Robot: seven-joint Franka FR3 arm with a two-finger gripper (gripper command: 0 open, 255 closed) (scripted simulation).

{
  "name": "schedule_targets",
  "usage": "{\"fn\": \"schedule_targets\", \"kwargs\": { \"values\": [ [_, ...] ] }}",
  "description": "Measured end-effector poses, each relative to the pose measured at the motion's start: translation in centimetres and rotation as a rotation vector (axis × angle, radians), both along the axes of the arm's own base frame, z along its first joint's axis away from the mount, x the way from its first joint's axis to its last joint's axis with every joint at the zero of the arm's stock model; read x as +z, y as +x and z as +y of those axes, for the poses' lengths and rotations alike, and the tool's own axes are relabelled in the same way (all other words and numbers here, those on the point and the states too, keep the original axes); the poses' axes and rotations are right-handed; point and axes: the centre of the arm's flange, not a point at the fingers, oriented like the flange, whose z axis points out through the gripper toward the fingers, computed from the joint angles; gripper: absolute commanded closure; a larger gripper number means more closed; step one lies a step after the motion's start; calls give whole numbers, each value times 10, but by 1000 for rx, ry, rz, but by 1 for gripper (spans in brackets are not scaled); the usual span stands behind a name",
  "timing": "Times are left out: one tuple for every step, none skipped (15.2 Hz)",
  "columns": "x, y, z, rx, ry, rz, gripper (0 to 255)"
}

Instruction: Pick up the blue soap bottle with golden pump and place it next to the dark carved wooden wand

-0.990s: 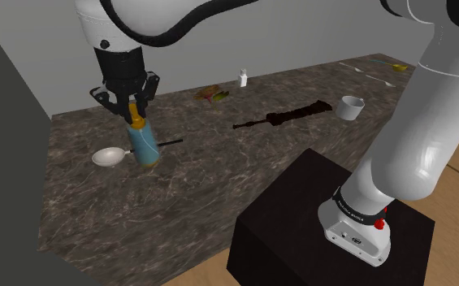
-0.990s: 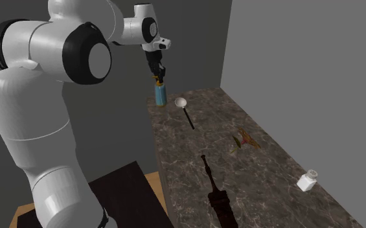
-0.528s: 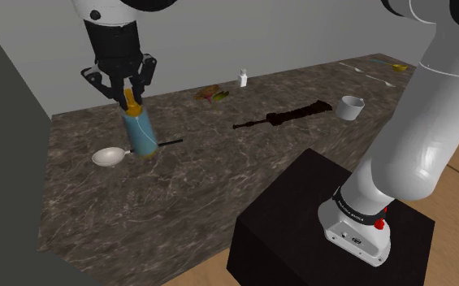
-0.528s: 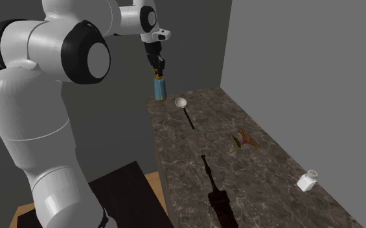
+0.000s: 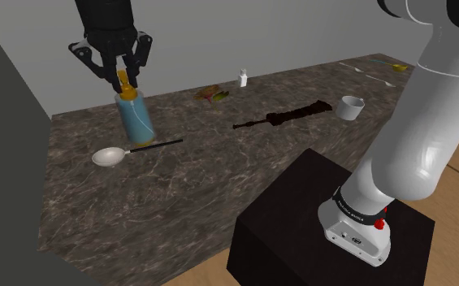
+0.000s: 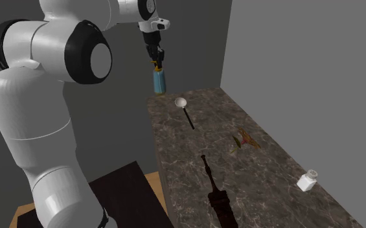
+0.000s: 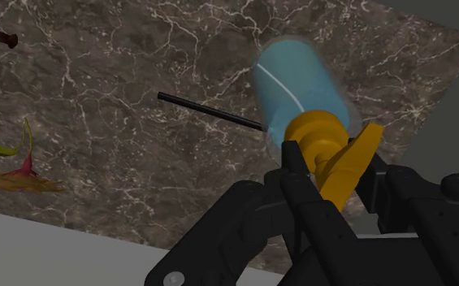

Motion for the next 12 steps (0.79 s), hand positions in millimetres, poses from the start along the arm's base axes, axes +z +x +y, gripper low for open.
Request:
{"fn": "schedule_targets", "kwargs": {
  "values": [
    [6,0,0,0,0,0,255],
    [11,0,0,0,0,0,255],
    [15,-1,0,0,0,0,255],
    [21,-1,0,0,0,0,255],
    [25,0,-1,0,0,0,255],
    [30,0,0,0,0,0,255],
    [36,1,0,0,0,0,255],
    [41,1,0,0,0,0,255],
    [47,-1,0,0,0,0,255],
    [52,1,-1,0,0,0,255],
    [56,1,-1,0,0,0,255],
    [56,0,-6,0,-1,0,255]
  ]
}}
